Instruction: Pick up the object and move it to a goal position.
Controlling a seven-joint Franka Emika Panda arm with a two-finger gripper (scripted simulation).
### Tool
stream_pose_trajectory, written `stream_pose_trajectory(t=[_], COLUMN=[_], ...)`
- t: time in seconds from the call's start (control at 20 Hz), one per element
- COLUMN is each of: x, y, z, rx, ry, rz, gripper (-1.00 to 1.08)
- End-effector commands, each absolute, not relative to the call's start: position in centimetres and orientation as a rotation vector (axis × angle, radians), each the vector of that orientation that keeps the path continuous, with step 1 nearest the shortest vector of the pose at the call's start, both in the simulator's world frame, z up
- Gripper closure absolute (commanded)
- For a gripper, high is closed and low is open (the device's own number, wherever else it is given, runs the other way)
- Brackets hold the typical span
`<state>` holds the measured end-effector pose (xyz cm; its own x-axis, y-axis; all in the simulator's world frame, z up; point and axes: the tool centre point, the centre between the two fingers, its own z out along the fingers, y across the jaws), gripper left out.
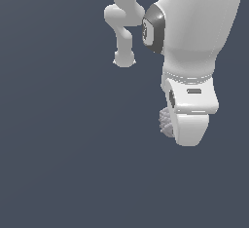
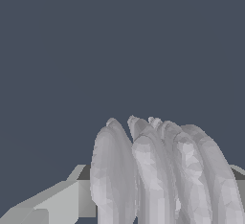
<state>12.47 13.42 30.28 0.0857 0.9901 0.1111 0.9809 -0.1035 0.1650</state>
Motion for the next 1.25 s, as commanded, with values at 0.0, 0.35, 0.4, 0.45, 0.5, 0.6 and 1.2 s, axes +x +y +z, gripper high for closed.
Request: stream_pose_trajectory(t=[0.0,0.35,0.4,0.45,0.5,0.6,1.2], x=[12.6,12.1,12.0,11.9,11.8,11.7,11.3], y=[15.1,18.3,18.6,18.9,19.1,19.5,20.4], z=[34.8,44.2,45.1,46.0,46.7,47.9,50.7], rx=[2.203,2.040,2.023,2.009,1.996,1.973,1.924], ry=[2.134,2.254,2.265,2.274,2.283,2.297,2.327], rz=[0.349,0.452,0.462,0.471,0.478,0.491,0.519], gripper=[1.08,1.08,1.08,1.08,1.08,1.08,1.08])
